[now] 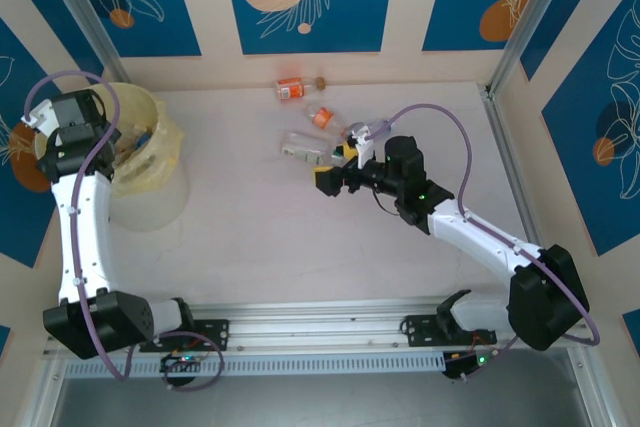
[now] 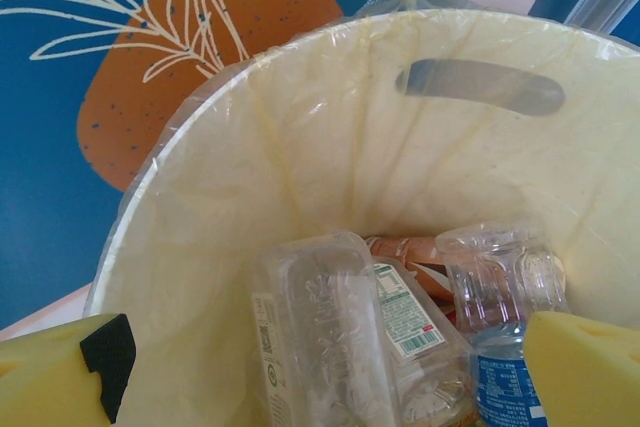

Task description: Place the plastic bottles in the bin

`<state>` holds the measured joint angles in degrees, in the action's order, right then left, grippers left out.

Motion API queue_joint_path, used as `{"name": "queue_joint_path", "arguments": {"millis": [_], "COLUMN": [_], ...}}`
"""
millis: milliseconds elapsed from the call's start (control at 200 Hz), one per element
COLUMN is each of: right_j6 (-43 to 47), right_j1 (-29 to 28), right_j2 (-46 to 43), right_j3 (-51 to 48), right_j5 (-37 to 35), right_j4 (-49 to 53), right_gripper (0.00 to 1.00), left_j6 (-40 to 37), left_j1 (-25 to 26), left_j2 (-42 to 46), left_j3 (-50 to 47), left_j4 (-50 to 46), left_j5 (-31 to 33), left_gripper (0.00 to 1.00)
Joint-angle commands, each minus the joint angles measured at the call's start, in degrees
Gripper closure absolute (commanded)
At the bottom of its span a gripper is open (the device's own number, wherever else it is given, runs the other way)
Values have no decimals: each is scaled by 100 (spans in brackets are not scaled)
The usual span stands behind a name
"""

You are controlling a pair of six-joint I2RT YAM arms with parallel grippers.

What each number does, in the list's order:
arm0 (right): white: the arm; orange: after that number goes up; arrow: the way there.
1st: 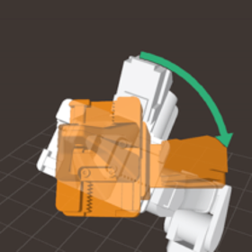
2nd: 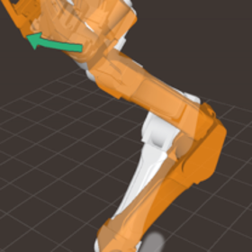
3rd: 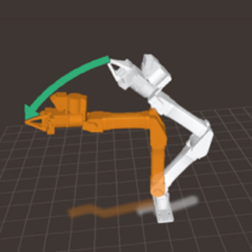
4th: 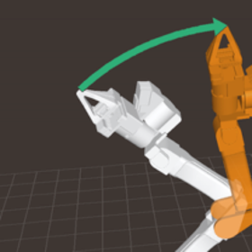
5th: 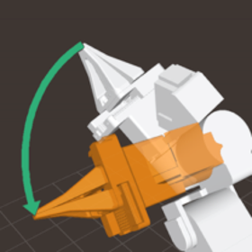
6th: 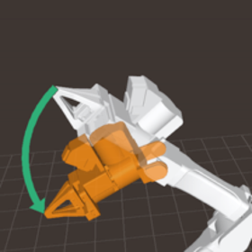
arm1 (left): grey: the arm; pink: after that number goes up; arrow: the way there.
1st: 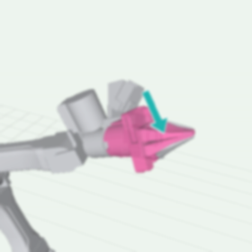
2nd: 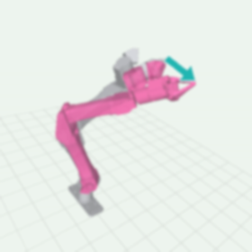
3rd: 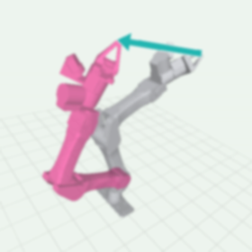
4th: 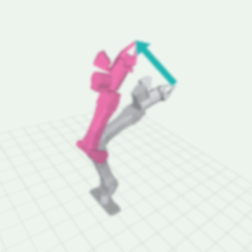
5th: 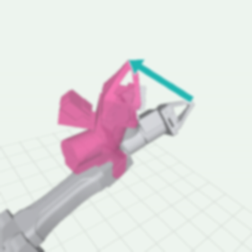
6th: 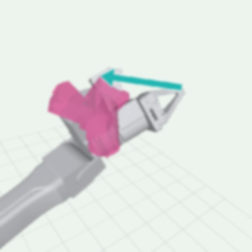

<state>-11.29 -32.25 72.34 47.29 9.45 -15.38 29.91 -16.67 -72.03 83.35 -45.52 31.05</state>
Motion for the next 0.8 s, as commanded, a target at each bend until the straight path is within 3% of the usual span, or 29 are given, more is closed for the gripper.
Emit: {"name": "queue_joint_path", "arguments": {"millis": [0,165,295,465,590,680,795], "right_j6": [135,-108,-322,-1237,-1968,-2159,-2637], "right_j1": [-45,26,299,919,1384,1609,1742], "right_j2": [35,187,540,1210,1851,2432,3149], "right_j3": [226,352,830,1509,2170,2788,3496], "right_j5": [-6,-849,-1437,-1864,-1979,-2108,-2276], "right_j4": [17,178,1023,2002,2669,3258,3696], "right_gripper": [1,0,0,0,0,0,1], "left_j6": [-39,-275,-540,-865,-847,-645,-410], "left_j1": [-69,-29,585,1592,2016,2075,2089], "left_j2": [179,520,568,658,673,623,520], "left_j3": [232,-10,233,346,6,-329,-721], "left_j4": [-49,554,469,843,1595,2151,2728], "left_j5": [-281,-1350,-852,-1042,-2358,-3405,-4300], "left_gripper": [0,0,0,0,0,0,0]}}
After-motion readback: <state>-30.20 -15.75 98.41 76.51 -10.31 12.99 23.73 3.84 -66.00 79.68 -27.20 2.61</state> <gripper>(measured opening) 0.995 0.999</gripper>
